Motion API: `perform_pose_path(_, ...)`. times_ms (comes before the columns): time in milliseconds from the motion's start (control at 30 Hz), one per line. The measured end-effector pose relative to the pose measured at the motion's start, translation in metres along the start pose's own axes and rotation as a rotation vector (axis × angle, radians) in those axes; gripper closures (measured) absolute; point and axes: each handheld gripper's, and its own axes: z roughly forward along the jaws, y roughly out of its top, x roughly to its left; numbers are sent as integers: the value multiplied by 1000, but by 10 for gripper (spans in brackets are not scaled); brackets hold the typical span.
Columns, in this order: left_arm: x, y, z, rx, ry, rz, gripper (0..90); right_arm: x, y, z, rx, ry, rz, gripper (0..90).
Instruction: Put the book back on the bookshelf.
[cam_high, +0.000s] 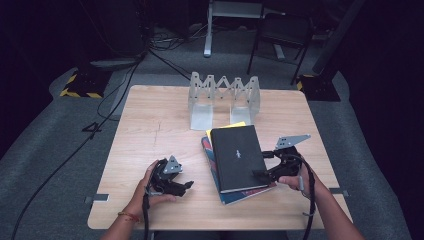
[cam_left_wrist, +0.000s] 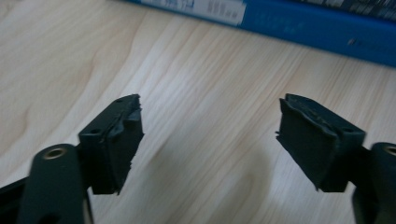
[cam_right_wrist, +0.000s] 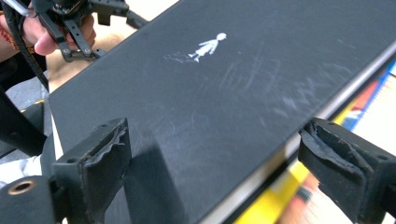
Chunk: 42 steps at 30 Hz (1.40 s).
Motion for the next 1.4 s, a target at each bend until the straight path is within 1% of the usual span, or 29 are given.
perform_pose_path(33,-2,6,1,-13,-7,11,196,0,1,2,3,-3,-3,66)
perform_pose_path(67,-2,6,1,-13,-7,11,227,-1,2,3,7,-6,-4,62)
perform_pose_path(100,-4,11,3,-25,-12,25,227,-1,2,3,7,-6,-4,62)
perform_pose_path(167,-7,19,7,-39,4,42,234,0,3,3,6,-6,-10,62)
perform_pose_path(233,-6,27,13,-44,-10,38,248,1,3,3,5,-12,-19,63)
perform_pose_path(267,-6,30,15,-41,-9,41,249,1,3,3,5,-17,-23,65)
perform_pose_path(333,-5,36,20,-45,3,50,258,2,3,3,0,-22,-28,67)
perform_pose_path(367,-4,39,22,-52,2,45,261,3,3,3,-3,-25,-27,68)
perform_pose_path(467,0,44,26,-64,17,38,269,5,3,3,-12,-32,-43,74)
perform_pose_path(500,1,45,27,-68,14,29,276,7,3,4,-16,-31,-51,75)
perform_pose_path(667,6,48,34,-65,14,14,299,15,5,7,-23,-34,-89,120)
perform_pose_path(767,7,49,39,-59,25,24,327,16,5,8,-29,-25,-95,133)
perform_pose_path(800,7,49,39,-62,19,26,339,16,6,8,-31,-26,-96,136)
perform_pose_path(833,7,49,39,-62,19,26,374,16,6,8,-31,-26,-96,136)
perform_pose_path(867,8,49,39,-69,11,34,374,16,6,8,-31,-26,-96,139)
perform_pose_path(900,9,49,39,-76,22,35,399,17,5,8,-36,-27,-96,146)
perform_pose_path(933,11,49,39,-84,19,28,452,17,5,8,-41,-26,-96,150)
perform_pose_path(967,12,49,40,-88,11,22,458,16,5,7,-46,-25,-102,152)
perform_pose_path(1000,14,48,41,-92,-4,7,470,16,5,7,-48,-23,-106,154)
perform_pose_path(1033,16,48,41,-103,-4,-4,476,17,5,7,-52,-23,-111,155)
perform_pose_path(1067,18,48,42,-109,10,-11,487,17,5,6,-56,-24,-119,156)
perform_pose_path(1100,20,48,42,-110,9,-19,493,18,6,6,-61,-24,-127,158)
perform_pose_path(1133,23,49,43,-114,3,-16,491,18,6,5,-74,-23,-145,168)
perform_pose_path(1167,24,49,43,-115,17,-18,491,18,6,5,-74,-23,-145,168)
perform_pose_path(1200,26,50,44,-115,20,-28,491,18,6,4,-77,-22,-146,173)
perform_pose_path(1233,29,51,44,-119,4,-31,491,18,7,3,-81,-21,-149,175)
perform_pose_path(1267,30,52,44,-119,17,-17,491,19,7,3,-82,-18,-156,178)
perform_pose_path(1300,31,53,44,-118,19,-8,491,19,8,2,-85,-19,-163,180)
perform_pose_path(1400,31,55,43,-135,37,9,496,20,10,0,-104,-16,-185,213)
